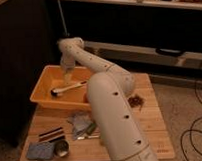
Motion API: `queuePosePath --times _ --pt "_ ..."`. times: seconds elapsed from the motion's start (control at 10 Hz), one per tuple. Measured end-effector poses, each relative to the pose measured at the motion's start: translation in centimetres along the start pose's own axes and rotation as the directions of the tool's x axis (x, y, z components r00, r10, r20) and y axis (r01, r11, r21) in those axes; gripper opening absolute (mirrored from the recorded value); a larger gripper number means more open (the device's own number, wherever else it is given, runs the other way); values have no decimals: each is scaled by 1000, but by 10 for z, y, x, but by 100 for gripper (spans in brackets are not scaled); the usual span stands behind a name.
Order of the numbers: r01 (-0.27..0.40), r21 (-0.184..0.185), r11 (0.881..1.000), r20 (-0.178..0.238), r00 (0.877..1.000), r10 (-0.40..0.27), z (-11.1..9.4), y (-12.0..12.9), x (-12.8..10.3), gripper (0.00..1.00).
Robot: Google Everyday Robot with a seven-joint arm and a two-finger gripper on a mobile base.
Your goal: Wipe table surface with brush
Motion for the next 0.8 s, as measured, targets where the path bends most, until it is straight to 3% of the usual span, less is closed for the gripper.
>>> queuePosePath --times 0.4,0.8 --pt "-7 -68 998 -45 999 3 43 12 5 80" --pt "-28 -118 993 -59 998 21 68 17 11 80"
